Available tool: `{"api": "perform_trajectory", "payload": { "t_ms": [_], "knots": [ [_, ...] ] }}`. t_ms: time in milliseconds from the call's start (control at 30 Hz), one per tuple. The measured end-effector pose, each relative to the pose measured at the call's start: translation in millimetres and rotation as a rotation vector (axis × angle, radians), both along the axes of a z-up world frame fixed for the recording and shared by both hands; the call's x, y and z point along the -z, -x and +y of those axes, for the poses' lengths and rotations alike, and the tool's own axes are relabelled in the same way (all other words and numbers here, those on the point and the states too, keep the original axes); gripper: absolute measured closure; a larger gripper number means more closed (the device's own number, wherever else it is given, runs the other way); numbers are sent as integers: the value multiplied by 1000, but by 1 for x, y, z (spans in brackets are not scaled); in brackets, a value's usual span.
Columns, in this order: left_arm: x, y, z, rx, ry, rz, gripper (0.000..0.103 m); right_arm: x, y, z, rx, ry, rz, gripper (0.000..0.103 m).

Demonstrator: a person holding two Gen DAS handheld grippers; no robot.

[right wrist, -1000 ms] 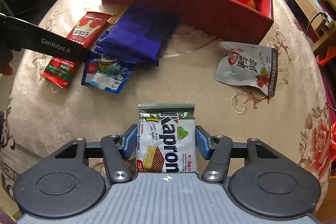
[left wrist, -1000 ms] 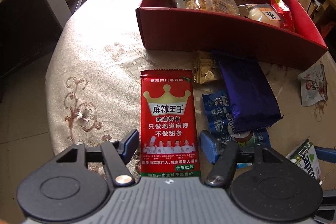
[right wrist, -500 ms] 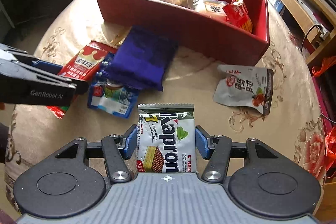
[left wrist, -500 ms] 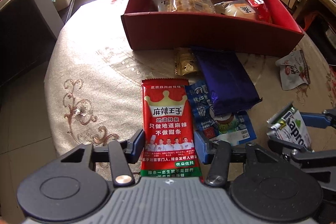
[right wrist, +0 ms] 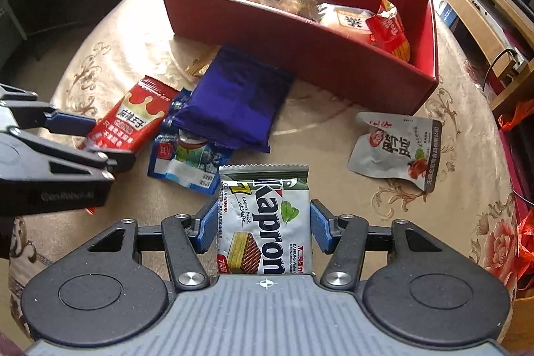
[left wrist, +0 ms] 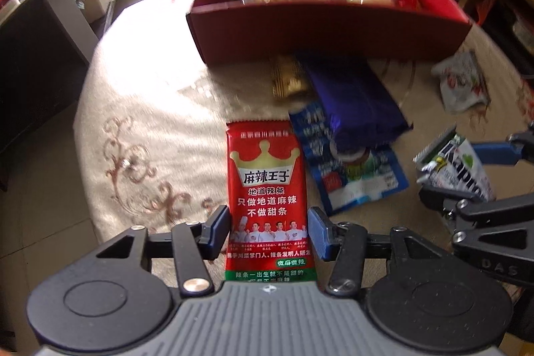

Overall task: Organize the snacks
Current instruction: 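Lift the Kapron wafer and red pack off the table with both grippers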

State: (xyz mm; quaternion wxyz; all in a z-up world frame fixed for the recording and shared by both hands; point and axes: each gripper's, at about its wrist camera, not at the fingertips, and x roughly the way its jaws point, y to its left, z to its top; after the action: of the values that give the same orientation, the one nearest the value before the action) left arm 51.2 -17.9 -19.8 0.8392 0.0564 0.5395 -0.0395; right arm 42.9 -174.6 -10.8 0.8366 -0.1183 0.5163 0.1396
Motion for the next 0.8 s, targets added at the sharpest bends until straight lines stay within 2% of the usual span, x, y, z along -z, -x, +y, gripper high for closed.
{"api": "perform_trajectory", "payload": {
  "t_ms": [100,233,433,500,667,733,800],
  "knots": [
    [5,-2,-5,13,-35,-6,48,2,-1,1,-3,4,7,39],
    [5,-1,-5,19,-35,-11,50,3,-1,2,-6,6,9,39],
    [0,8,-10,45,-48,-25,60,-1,0,3,-8,0,-11,39],
    [-5,10,-11,48,-33,-27,78,-4,2,3,-7,-2,-27,39],
    [-9,14,-8,40,-24,-31,78,-8,3,4,-7,-5,-45,39],
    [-8,11,2,5,20,-6,76,-9,3,4,-7,-6,-45,39],
    [-5,3,16,-51,98,33,59,-8,3,4,-6,-5,-43,39]
  ]
}}
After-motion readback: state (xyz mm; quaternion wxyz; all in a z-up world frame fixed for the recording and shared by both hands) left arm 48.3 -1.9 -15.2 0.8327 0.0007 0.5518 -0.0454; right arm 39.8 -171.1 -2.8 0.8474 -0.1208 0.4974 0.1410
